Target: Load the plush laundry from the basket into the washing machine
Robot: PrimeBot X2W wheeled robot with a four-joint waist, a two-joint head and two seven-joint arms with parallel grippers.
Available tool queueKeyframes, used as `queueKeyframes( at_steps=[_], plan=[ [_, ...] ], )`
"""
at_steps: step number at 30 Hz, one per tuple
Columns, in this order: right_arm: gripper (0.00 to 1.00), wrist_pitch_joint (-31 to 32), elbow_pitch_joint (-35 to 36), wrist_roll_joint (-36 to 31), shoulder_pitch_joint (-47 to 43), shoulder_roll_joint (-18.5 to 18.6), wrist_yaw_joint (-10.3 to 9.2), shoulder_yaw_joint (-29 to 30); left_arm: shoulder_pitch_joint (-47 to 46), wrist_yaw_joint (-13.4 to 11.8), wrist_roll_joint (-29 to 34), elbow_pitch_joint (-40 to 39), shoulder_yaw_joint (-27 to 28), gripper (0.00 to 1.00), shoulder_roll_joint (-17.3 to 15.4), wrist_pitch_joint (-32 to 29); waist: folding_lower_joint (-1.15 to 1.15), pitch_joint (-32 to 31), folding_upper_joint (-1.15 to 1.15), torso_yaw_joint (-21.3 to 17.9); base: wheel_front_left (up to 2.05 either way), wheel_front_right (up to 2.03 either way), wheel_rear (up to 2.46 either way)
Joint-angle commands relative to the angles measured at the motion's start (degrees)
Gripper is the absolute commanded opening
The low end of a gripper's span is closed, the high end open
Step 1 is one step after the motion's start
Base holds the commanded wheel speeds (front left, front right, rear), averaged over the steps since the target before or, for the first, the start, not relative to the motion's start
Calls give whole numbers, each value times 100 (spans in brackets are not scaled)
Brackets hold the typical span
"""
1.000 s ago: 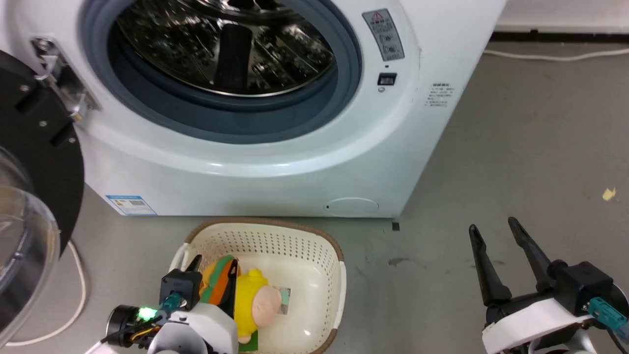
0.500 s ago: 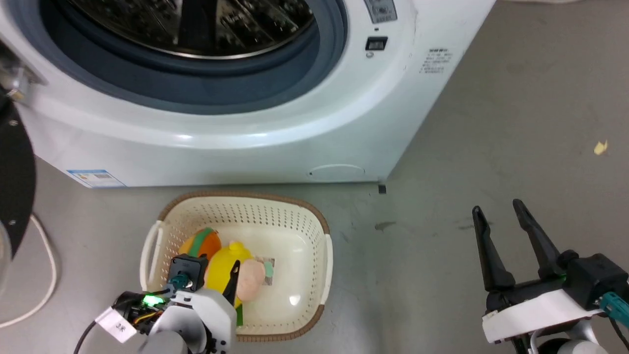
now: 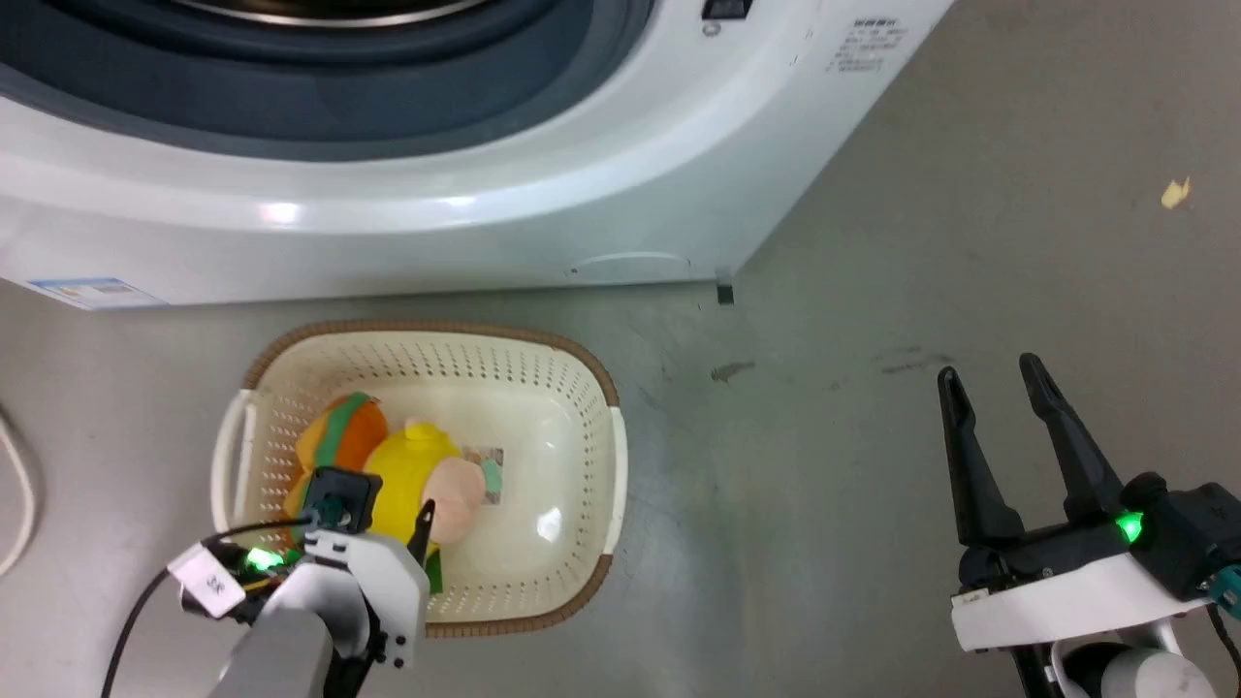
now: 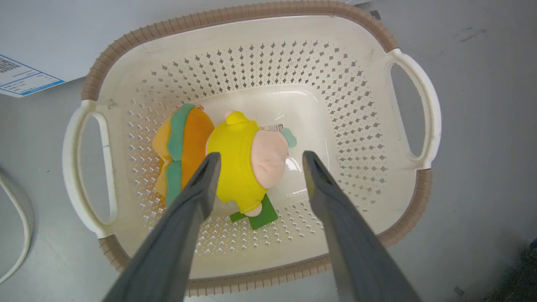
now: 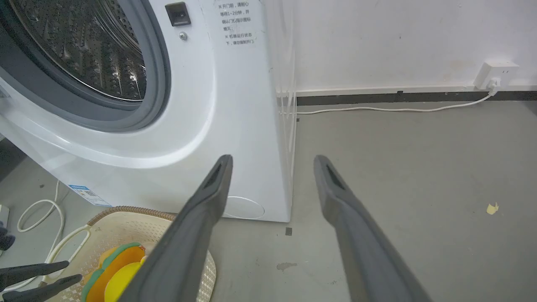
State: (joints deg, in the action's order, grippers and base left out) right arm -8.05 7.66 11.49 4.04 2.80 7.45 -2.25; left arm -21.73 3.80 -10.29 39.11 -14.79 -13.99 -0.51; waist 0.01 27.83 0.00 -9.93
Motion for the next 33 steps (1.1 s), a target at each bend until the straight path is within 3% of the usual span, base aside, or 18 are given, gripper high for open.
queueKeyframes(
  at_steps=[1,26,33],
  plan=[
    [100,-67,57,66,96,5,2,-18,-182,38,-47,149,-74,100,-66,-9,-1,151,0,-72,0,0,0],
    [100,-365,454,519,371,6,3,-380,-1960,185,-95,1719,-1151,100,-964,-554,-1,1613,0,-604,0,0,0],
    [100,-449,555,656,453,7,3,-389,-2437,237,-246,2103,-1448,100,-1085,-658,-1,2018,0,-671,0,0,0]
  ],
)
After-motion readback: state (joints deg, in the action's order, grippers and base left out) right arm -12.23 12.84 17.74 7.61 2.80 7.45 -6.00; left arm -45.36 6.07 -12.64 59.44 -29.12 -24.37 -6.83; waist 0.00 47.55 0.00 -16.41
